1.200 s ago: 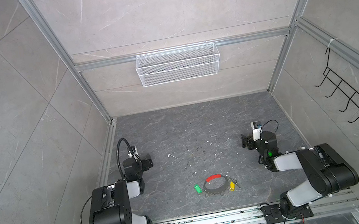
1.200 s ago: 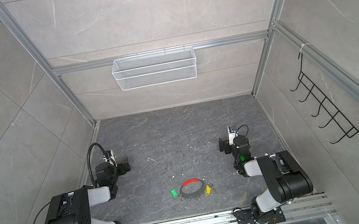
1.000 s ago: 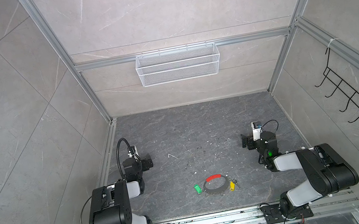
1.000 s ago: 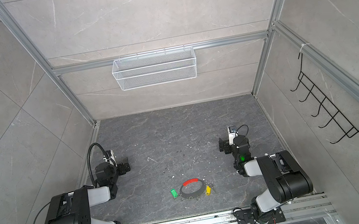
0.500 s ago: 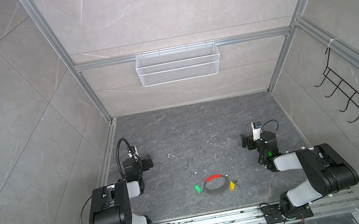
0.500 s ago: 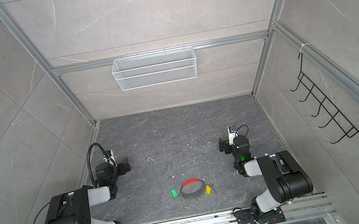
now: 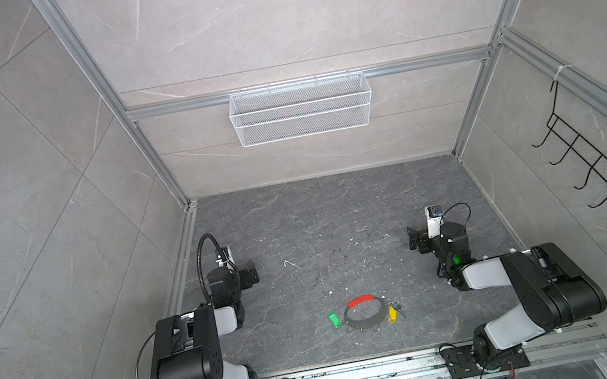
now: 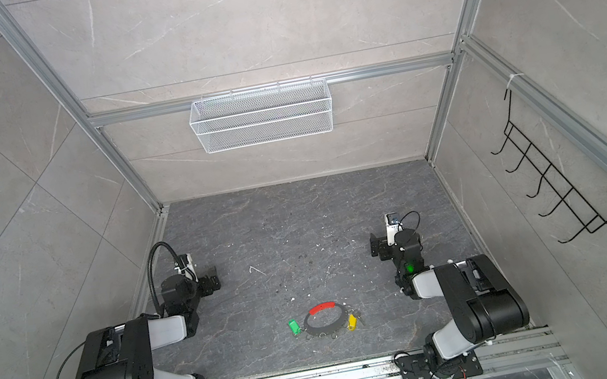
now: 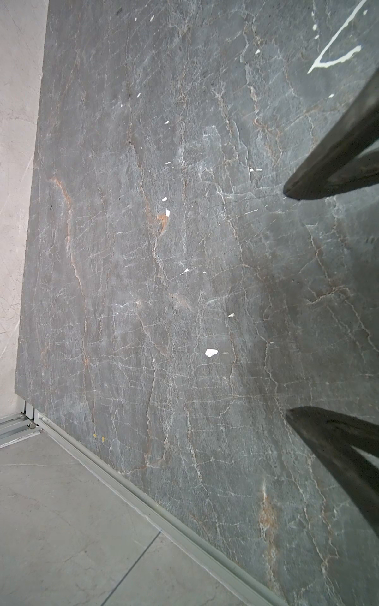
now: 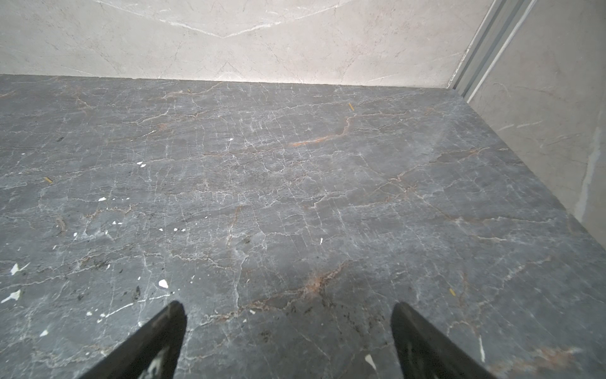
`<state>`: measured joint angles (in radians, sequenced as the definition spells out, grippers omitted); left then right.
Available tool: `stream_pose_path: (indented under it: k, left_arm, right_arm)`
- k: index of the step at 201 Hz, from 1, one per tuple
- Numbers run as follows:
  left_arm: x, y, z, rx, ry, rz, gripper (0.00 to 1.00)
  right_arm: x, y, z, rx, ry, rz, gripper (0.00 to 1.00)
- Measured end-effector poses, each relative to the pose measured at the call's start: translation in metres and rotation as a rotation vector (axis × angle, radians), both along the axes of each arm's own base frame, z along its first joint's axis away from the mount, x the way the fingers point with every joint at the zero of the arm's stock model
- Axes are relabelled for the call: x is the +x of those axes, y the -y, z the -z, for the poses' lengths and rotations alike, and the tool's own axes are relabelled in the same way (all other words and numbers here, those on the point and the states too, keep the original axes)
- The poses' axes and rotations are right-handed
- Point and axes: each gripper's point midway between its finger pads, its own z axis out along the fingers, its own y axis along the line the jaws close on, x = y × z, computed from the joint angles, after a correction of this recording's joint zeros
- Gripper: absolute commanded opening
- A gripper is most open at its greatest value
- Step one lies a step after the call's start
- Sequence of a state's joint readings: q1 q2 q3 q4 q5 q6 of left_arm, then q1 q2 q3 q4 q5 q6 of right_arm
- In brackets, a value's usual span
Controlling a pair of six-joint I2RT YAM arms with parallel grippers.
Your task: Remove the keys from the keyring
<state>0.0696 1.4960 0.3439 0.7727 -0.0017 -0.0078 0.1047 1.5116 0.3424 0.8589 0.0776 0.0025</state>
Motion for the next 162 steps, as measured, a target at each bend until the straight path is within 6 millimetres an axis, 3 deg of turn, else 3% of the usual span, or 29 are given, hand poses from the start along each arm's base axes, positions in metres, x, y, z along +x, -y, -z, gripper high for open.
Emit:
stream_pose_path:
  k: [69, 83, 102, 125, 145, 162]
  left_arm:
    - [0.001, -0.004, -0.002, 0.01, -0.032, -0.023, 1.0]
    - [0.008, -0.007, -0.02, 0.014, -0.027, -0.035, 1.0]
    - [0.018, -0.009, -0.062, 0.004, 0.051, -0.054, 1.0]
    - [0.014, -0.009, -0.103, -0.041, 0.154, -0.077, 1.0]
    - [0.01, -0.012, -0.123, -0.113, 0.211, -0.126, 1.0]
    - [0.009, -0.019, -0.126, -0.219, 0.21, -0.212, 1.0]
  right_arm:
    - [0.004, 0.009, -0.003, -0.016, -0.016, 0.055, 0.99]
    - [0.01, 0.01, -0.011, -0.02, -0.018, 0.063, 0.99]
    - [0.018, 0.011, -0.028, -0.025, -0.015, 0.077, 0.99]
    - [0.021, 0.016, -0.048, -0.022, -0.016, 0.121, 0.99]
    - [0.023, 0.023, -0.064, -0.005, -0.027, 0.183, 0.99]
    - [0.027, 0.03, -0.08, 0.036, -0.041, 0.264, 0.99]
